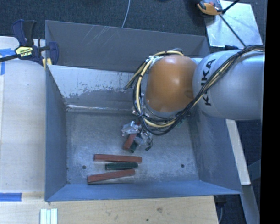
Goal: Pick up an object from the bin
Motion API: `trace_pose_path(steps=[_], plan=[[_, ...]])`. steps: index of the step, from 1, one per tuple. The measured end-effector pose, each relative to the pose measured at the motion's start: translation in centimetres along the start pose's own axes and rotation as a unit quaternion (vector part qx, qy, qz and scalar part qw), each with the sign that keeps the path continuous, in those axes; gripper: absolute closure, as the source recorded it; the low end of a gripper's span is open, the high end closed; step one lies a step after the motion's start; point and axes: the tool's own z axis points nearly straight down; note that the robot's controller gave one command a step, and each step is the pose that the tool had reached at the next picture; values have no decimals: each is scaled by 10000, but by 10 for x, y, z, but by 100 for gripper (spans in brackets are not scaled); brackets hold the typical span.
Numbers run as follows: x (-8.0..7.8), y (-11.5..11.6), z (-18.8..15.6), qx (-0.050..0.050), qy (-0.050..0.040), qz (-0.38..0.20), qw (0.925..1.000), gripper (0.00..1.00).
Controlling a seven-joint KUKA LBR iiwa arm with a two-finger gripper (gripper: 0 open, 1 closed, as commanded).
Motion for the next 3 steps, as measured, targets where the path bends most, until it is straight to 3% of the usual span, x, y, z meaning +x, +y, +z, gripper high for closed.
trace_pose_path(steps=[3], plan=[[-1,-1,-33,10,-1,13,10000,100]])
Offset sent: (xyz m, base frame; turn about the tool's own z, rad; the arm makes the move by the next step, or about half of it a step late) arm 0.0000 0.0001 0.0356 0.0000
